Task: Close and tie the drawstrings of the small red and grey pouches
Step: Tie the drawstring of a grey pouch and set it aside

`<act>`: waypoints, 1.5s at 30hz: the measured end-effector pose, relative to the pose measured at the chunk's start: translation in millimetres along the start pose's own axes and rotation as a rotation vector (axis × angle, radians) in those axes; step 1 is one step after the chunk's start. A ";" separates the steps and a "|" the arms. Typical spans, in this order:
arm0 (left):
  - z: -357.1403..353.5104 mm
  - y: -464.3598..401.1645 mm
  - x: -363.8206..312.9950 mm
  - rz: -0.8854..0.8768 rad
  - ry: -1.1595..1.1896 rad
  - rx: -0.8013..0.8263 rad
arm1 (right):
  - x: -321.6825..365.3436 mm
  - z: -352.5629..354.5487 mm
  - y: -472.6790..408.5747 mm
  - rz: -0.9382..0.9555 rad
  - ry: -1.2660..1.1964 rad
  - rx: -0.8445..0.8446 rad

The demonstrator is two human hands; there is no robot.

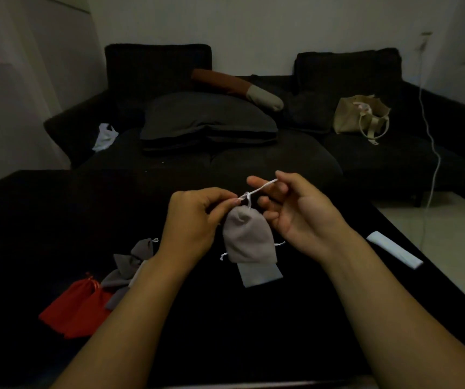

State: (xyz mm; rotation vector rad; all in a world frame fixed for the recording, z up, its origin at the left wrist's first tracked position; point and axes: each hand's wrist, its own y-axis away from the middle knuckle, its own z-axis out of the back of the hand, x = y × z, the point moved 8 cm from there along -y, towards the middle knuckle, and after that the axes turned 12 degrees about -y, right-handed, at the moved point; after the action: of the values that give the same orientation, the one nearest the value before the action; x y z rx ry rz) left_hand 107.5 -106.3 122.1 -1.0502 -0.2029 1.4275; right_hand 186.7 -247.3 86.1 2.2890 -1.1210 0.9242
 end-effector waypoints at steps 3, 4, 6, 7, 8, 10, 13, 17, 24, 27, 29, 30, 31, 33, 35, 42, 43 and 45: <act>1.5 -1.0 1.4 0.012 -0.059 0.005 | -1.1 8.2 -2.2 -0.001 -0.113 -0.068; 3.0 -1.8 4.6 0.041 -0.050 0.001 | 0.2 10.9 -3.2 0.015 -0.128 -0.090; 5.4 -3.9 12.8 0.102 -0.031 0.003 | 8.0 17.7 -4.6 0.074 -0.154 -0.151; 6.0 -4.4 15.8 0.125 -0.038 0.020 | 12.7 21.4 -5.3 0.110 -0.151 -0.184; 5.3 -3.9 16.8 0.143 -0.048 0.045 | 16.6 25.5 -5.9 0.144 -0.135 -0.212; 3.4 -3.3 14.1 0.154 -0.039 0.076 | 21.5 29.1 -6.7 0.196 -0.087 -0.235; -0.1 -2.9 16.5 0.184 0.062 0.097 | 20.0 24.9 -7.6 0.198 0.048 -0.196; -22.9 4.1 27.9 0.343 0.366 0.316 | 13.5 15.0 -4.7 0.161 0.110 -0.133; -54.3 20.6 13.9 0.586 0.497 0.568 | -2.7 0.4 -4.3 0.092 0.082 -0.072; -46.3 17.1 16.1 0.504 0.202 0.460 | -4.4 0.4 -4.7 0.079 0.036 -0.077; -39.8 12.5 14.0 0.396 0.045 0.422 | -3.1 3.7 -6.4 0.086 0.073 -0.095; -35.2 9.4 10.8 0.342 0.012 0.403 | -1.6 5.0 -7.2 0.102 0.113 -0.106; -30.7 6.5 6.2 0.291 0.017 0.378 | 1.1 5.7 -7.1 0.128 0.158 -0.114; -25.1 2.0 -1.4 0.244 0.158 0.334 | 9.8 3.3 -5.2 0.212 0.313 -0.113; -27.1 2.9 -4.1 0.291 0.368 0.335 | 18.0 -4.4 -0.1 0.300 0.571 -0.089; -27.1 5.7 13.5 0.397 0.551 0.332 | 10.4 -11.2 4.0 0.349 1.133 0.139; -28.8 6.5 15.0 0.417 0.568 0.365 | 10.3 -11.2 3.8 0.340 1.151 0.148; -35.0 9.0 15.4 0.445 0.647 0.423 | 9.1 -15.3 4.6 0.332 1.119 0.190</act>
State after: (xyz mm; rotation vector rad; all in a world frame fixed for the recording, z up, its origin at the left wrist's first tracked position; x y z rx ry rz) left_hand 128.3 -111.1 89.1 -1.1786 0.8097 1.3516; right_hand 181.3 -245.2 103.5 1.2563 -0.8700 2.1112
